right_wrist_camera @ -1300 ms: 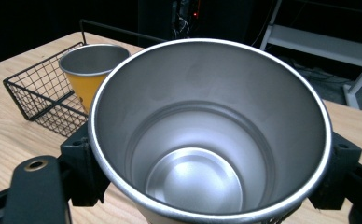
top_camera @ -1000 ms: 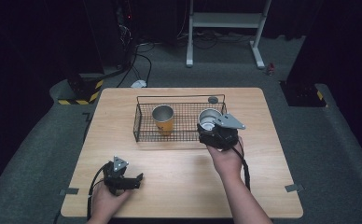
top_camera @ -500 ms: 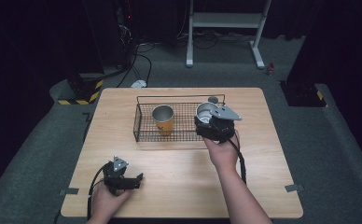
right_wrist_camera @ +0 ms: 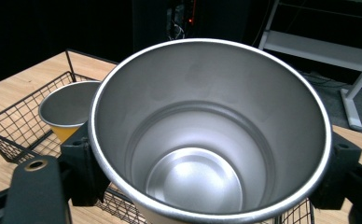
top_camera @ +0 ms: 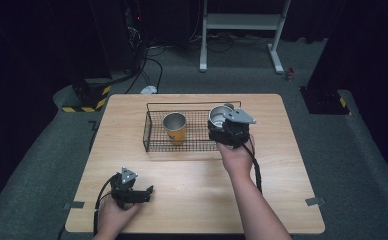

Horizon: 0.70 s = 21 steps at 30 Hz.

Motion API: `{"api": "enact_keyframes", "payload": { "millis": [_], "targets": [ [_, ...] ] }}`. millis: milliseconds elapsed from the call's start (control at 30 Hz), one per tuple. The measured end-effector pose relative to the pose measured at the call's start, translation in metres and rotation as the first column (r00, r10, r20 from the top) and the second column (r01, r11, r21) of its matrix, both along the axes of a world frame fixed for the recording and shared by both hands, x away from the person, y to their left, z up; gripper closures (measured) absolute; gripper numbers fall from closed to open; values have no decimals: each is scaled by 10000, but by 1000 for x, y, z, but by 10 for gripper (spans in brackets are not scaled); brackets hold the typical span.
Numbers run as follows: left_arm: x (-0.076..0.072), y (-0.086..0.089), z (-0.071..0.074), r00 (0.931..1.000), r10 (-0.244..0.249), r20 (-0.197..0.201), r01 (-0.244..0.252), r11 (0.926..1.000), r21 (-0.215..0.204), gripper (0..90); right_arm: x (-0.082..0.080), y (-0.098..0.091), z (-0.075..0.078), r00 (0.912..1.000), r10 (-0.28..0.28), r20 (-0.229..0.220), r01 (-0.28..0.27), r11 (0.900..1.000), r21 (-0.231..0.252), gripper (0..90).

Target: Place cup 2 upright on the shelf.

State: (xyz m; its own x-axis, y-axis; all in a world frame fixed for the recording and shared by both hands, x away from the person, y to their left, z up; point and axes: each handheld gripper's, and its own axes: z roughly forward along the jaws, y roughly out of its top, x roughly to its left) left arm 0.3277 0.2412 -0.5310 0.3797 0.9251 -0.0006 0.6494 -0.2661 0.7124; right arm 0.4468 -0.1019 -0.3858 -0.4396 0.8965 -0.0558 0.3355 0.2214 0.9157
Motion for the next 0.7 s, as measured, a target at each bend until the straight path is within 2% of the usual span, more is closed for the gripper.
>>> {"api": "enact_keyframes", "payload": {
  "millis": [333, 567, 700],
  "targets": [
    [0, 0, 0, 10000, -43, -27, 44, 10000, 45, 3, 14, 3, -4, 9997, -128, -188, 129, 9999, 5, 184],
    [0, 0, 0, 10000, -43, -27, 43, 10000, 45, 3, 33, 7, -4, 9988, -288, -408, 283, 9995, -149, 183],
    [0, 0, 0, 10000, -46, -24, 46, 10000, 49, 3, 41, 11, -3, 9988, -365, -341, 361, 9993, -106, 184]
  ]
}}
